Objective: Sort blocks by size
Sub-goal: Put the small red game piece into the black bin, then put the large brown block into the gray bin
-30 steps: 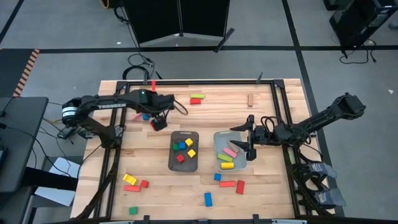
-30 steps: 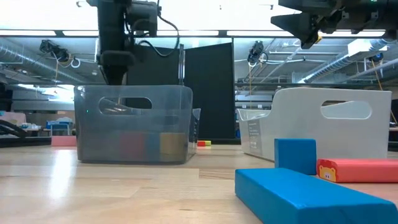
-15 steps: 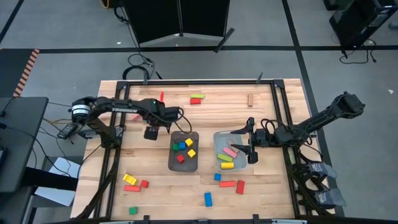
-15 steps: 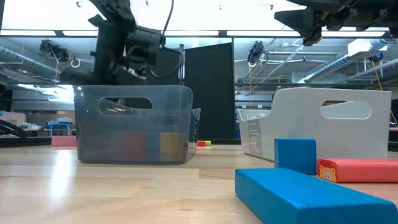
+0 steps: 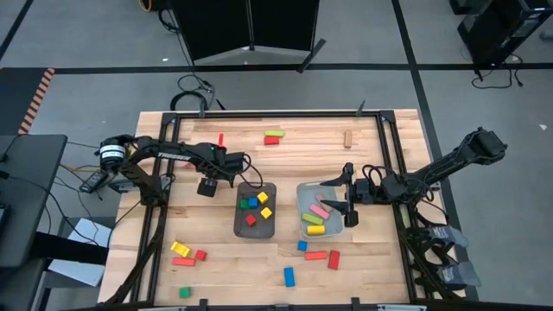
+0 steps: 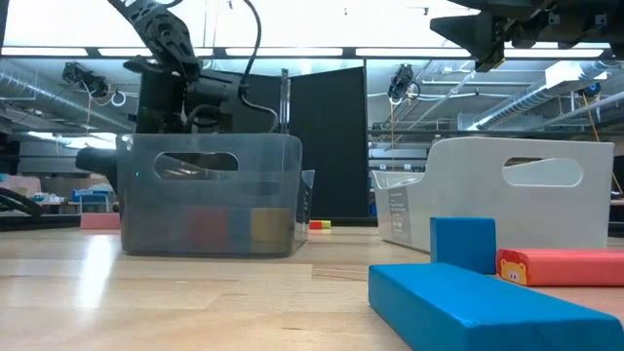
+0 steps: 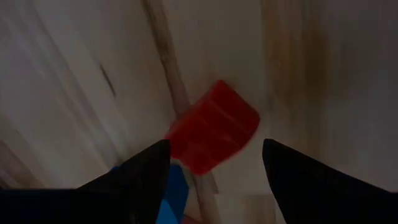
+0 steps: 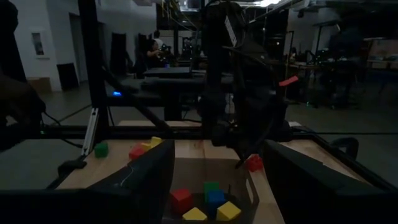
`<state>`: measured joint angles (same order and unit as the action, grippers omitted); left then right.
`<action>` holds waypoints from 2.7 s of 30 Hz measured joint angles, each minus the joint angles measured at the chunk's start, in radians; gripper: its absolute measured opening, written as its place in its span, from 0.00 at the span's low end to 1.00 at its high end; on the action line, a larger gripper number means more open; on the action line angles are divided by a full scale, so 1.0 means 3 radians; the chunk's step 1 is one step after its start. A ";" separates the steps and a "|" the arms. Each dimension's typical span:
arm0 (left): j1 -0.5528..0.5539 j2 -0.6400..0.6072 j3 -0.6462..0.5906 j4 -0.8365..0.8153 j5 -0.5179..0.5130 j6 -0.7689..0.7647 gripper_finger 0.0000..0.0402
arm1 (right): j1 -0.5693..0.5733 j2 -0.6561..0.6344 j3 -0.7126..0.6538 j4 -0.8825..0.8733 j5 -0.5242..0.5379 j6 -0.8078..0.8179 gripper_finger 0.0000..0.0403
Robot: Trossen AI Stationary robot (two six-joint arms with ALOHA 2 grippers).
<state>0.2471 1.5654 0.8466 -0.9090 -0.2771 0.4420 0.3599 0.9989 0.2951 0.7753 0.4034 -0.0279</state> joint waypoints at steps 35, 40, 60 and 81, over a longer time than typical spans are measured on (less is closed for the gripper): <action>0.0124 -0.0628 0.0212 0.0344 0.0186 -0.0688 0.35 | -0.0008 0.0001 0.0003 0.0190 0.0167 0.0002 0.63; -0.0216 -0.1018 0.0430 0.0897 0.0937 -0.0833 0.35 | -0.0008 0.0001 0.0003 0.0215 0.0167 -0.0001 0.63; -0.1639 -0.0325 0.0459 0.1402 0.0284 -0.1930 0.90 | -0.0187 0.0001 0.0033 0.0403 0.0186 0.0065 0.63; -0.2246 -0.1601 -0.0773 0.3753 -0.1046 -0.2120 0.69 | -0.1903 0.0463 0.1692 -0.4563 0.1237 0.2661 0.63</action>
<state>-0.4267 1.0851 0.6146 0.2169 -0.5909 -0.1939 -0.2111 1.1377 0.8028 -0.5935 0.7746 0.7706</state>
